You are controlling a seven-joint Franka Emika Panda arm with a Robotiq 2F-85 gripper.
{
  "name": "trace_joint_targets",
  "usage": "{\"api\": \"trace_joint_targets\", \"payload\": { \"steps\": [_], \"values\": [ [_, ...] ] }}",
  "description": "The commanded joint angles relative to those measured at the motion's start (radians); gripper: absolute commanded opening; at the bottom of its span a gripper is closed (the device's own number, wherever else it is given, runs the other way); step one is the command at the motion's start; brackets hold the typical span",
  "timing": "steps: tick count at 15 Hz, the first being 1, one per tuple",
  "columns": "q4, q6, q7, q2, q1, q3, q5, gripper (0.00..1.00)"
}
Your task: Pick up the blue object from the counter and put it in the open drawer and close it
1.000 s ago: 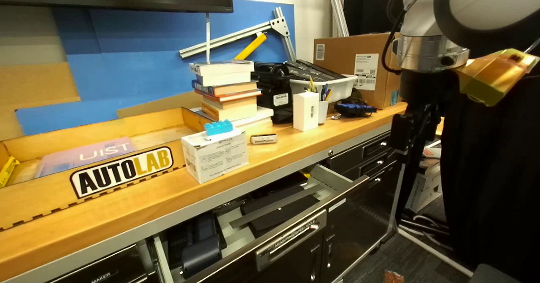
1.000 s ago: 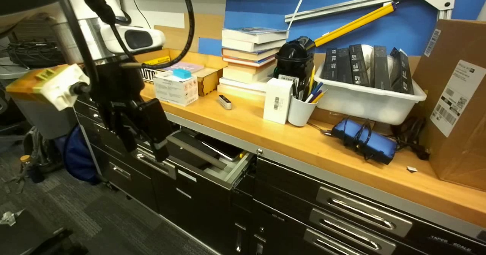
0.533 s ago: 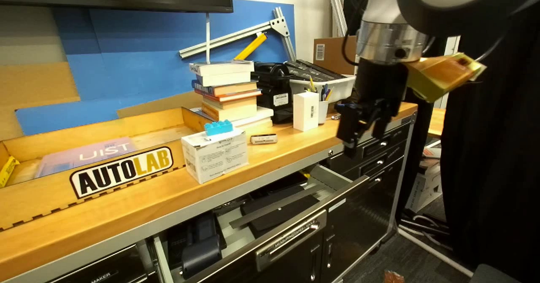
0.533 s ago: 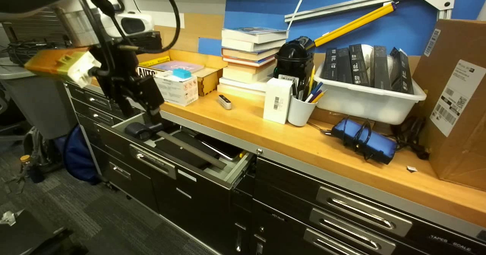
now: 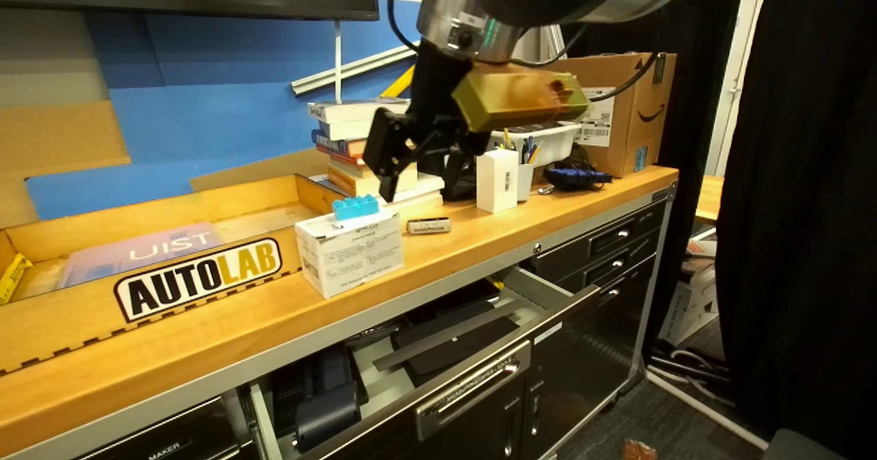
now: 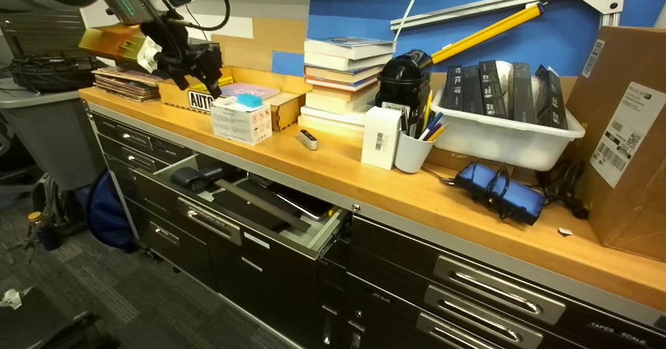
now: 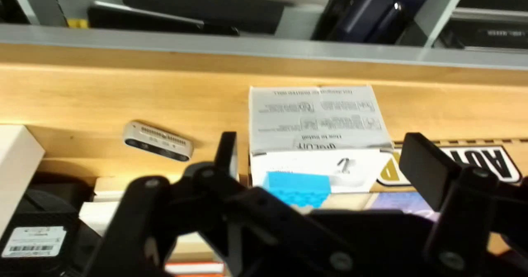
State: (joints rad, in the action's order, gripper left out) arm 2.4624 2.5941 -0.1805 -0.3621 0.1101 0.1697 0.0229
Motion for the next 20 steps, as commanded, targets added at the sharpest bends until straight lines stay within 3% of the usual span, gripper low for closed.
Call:
{"api": "trace_joint_targets", "payload": {
  "steps": [1, 4, 9, 14, 20],
  "values": [
    [-0.117, 0.192, -0.131, 0.164, -0.042, 0.061, 0.043, 1.0],
    [-0.183, 0.287, -0.245, 0.273, -0.081, 0.105, 0.151, 1.0],
    [-0.289, 0.314, -0.556, 0.386, -0.138, 0.124, 0.57, 1.0],
    [-0.406, 0.261, -0.849, 0.467, -0.109, 0.094, 0.961, 1.0],
    [-0.442, 0.157, -0.925, 0.56, -0.082, 0.094, 1.044, 1.0]
  ]
}}
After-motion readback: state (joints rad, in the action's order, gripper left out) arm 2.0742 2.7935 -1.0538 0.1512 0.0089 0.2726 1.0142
